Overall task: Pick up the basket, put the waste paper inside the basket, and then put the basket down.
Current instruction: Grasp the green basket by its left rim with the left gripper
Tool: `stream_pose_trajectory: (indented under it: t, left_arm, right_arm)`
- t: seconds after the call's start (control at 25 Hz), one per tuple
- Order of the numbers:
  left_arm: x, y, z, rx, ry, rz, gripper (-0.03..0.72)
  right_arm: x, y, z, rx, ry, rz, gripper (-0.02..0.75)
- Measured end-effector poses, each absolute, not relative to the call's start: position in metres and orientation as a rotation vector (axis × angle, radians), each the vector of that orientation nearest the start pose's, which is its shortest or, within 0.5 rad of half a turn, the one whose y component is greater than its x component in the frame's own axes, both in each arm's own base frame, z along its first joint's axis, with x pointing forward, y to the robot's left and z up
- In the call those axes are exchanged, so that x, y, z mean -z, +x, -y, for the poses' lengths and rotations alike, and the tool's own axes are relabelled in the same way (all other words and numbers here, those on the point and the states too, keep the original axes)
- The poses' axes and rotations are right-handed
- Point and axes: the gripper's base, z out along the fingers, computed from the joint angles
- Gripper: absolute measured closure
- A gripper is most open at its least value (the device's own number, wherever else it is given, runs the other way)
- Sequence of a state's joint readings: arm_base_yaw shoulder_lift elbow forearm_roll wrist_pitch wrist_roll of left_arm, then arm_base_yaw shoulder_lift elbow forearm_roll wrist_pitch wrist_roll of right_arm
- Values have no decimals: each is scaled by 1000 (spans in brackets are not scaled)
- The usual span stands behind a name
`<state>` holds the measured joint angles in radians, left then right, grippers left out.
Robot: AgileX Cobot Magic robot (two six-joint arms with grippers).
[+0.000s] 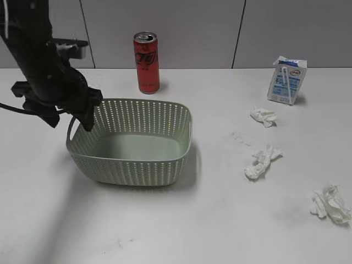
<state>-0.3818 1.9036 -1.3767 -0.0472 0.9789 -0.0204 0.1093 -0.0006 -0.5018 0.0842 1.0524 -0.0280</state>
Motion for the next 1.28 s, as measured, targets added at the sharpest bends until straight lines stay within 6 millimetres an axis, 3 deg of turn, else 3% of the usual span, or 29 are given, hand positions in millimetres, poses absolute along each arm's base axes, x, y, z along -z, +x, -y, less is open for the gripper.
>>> stream_pose_trajectory:
  t: [0.2,0.4,0.52,0.76,0.84,1.08,1.28]
  left_arm:
    - [-168,357,147,86,493,-3027,105]
    - [-157,362,151,124,461,-3023,179]
    - [-159,363,152,129,456,-3016,286]
    - [-164,363,152,126,463,-3039,606]
    - [-165,362,152,129,456,-3054,659]
    - [-170,356,152,143,431,-3114,682]
    - [-200,346,153,233,392,-3086,683]
  right_arm:
    - [-279,-6,-6,-152,-143,-2029,151]
    - [-279,-6,-6,-152,-143,-2029,151]
    - [-279,-6,-6,-152,-143,-2029,151]
    - [-279,-6,-6,-152,-143,-2029,151]
    - [-279,-6,-6,-152,-143,-2029,152]
    - [-279,-6,-6,-151,-144,-2029,152]
    - [-279,-6,-6,-151,-144,-2029,152]
